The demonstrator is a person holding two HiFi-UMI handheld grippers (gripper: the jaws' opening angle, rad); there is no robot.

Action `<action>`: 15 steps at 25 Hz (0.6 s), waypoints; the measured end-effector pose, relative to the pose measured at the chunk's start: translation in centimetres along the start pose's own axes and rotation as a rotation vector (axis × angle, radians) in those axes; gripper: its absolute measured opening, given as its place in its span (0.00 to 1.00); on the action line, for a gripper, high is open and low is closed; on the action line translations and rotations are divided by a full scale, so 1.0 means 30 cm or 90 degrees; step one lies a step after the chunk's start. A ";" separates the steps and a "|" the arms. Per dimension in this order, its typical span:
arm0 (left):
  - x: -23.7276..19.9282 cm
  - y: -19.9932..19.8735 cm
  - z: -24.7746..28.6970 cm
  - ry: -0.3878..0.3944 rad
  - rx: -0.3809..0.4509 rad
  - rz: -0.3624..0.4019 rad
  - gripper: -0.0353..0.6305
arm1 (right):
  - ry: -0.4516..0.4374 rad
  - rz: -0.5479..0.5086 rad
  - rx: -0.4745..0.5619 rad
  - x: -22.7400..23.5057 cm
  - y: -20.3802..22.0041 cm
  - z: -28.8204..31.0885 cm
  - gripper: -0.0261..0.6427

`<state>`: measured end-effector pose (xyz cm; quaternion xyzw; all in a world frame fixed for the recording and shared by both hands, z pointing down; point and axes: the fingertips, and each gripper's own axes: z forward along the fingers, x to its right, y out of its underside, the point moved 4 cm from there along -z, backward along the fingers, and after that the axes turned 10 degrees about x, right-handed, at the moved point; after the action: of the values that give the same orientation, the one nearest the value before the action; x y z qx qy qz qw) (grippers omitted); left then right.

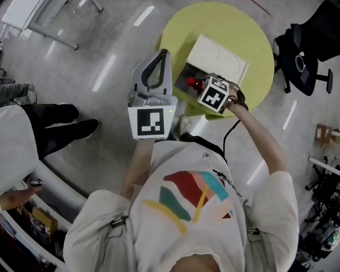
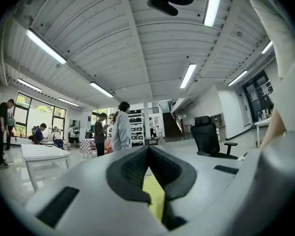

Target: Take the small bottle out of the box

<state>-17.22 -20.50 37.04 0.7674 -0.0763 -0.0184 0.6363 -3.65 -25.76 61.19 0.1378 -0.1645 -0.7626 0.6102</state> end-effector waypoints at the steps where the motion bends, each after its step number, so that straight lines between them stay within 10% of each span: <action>1: 0.002 -0.008 0.005 0.003 0.002 0.002 0.08 | 0.016 0.010 0.021 0.011 -0.021 -0.027 0.36; 15: 0.127 -0.210 0.090 0.077 0.057 0.006 0.08 | 0.348 0.153 0.454 0.173 -0.267 -0.722 0.36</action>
<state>-13.21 -22.54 30.63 0.7946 -0.0420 0.0346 0.6047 -2.96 -31.00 38.13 0.5152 -0.2644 -0.5181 0.6295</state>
